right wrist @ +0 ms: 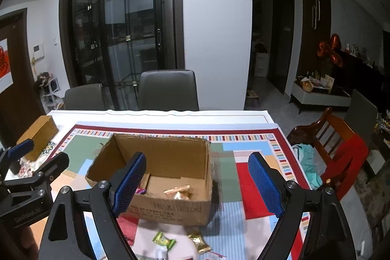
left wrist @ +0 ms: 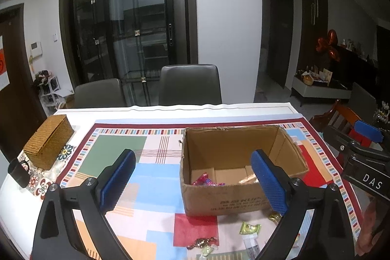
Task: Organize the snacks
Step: 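Withdraw both open tools from the box back toward the snacks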
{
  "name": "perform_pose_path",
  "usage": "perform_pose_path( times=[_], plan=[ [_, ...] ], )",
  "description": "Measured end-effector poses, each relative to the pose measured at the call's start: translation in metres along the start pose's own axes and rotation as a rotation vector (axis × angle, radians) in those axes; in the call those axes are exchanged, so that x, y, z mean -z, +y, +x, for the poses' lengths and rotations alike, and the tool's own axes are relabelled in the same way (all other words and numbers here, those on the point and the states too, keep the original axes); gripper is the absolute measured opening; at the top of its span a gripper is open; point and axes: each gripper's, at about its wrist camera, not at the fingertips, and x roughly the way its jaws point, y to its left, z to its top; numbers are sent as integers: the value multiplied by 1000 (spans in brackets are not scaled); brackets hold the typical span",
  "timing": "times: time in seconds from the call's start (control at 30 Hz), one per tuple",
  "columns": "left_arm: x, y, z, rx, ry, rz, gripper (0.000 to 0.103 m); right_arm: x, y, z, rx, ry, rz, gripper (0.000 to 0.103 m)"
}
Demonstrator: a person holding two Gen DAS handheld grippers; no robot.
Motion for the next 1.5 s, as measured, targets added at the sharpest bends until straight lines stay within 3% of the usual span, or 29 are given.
perform_pose_path(
  times=[0.77,1.5],
  plan=[
    [36,-13,-31,-11,7,54,98,41,-11,-24,-1,8,32,86],
    [96,-11,-50,-27,27,65,98,86,-4,-52,0,-18,-4,86]
  ],
)
